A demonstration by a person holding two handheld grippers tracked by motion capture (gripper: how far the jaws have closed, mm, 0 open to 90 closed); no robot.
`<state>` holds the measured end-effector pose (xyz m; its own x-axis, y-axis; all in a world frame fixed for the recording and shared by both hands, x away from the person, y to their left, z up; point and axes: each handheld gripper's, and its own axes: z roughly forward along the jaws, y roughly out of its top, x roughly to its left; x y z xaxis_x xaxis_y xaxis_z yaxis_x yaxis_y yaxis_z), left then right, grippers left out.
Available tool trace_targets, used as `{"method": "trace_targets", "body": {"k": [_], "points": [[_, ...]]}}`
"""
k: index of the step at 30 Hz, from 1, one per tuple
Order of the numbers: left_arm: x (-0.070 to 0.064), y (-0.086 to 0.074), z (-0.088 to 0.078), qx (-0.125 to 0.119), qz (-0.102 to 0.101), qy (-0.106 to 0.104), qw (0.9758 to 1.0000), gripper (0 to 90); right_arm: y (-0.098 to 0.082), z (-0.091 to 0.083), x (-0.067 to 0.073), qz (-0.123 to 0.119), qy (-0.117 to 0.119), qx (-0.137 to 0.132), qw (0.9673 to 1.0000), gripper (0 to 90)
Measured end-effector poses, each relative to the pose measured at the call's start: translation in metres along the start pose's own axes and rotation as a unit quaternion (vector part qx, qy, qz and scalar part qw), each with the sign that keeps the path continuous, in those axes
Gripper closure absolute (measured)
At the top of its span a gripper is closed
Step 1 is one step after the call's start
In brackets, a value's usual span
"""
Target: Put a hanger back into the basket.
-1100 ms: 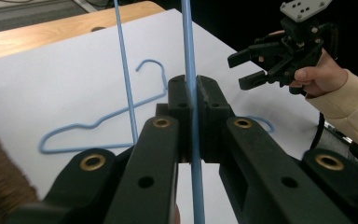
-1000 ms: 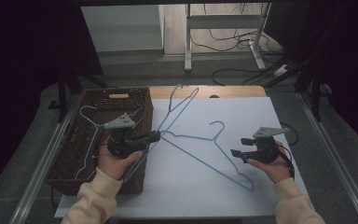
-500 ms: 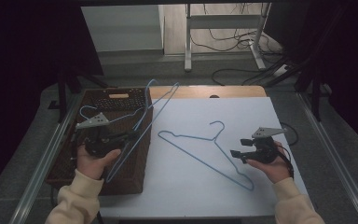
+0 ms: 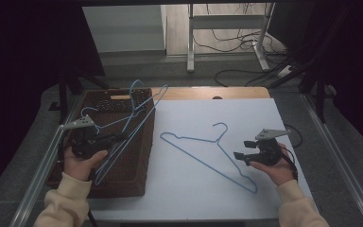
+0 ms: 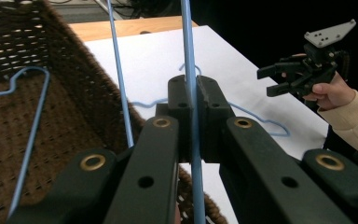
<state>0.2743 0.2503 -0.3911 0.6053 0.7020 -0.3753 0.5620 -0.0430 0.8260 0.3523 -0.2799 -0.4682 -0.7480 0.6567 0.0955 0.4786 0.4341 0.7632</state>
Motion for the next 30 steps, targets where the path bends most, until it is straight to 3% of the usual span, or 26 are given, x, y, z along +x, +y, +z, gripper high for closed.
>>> {"method": "trace_targets", "body": {"k": [10,16,22,27,30], "points": [[0.024,-0.009,-0.019,-0.008,-0.020,0.021,0.9996,85.8,0.000,0.000,0.000,0.000,-0.001,0.001,1.0000,30.3],[0.042,-0.017,-0.022,-0.006,-0.040,0.025,0.9989,85.3,0.000,0.001,0.001,0.000,-0.003,0.002,1.0000,30.0],[0.052,-0.019,-0.022,0.004,-0.046,0.024,0.9986,84.9,0.000,0.001,0.001,0.000,-0.003,0.003,1.0000,29.9],[0.064,-0.017,-0.020,0.010,-0.061,0.009,0.9980,84.9,0.000,0.001,0.001,-0.001,-0.003,0.004,1.0000,30.0],[0.068,-0.015,-0.017,0.018,-0.059,0.013,0.9980,84.9,0.000,0.002,0.000,0.000,-0.003,0.004,1.0000,30.0]]}}
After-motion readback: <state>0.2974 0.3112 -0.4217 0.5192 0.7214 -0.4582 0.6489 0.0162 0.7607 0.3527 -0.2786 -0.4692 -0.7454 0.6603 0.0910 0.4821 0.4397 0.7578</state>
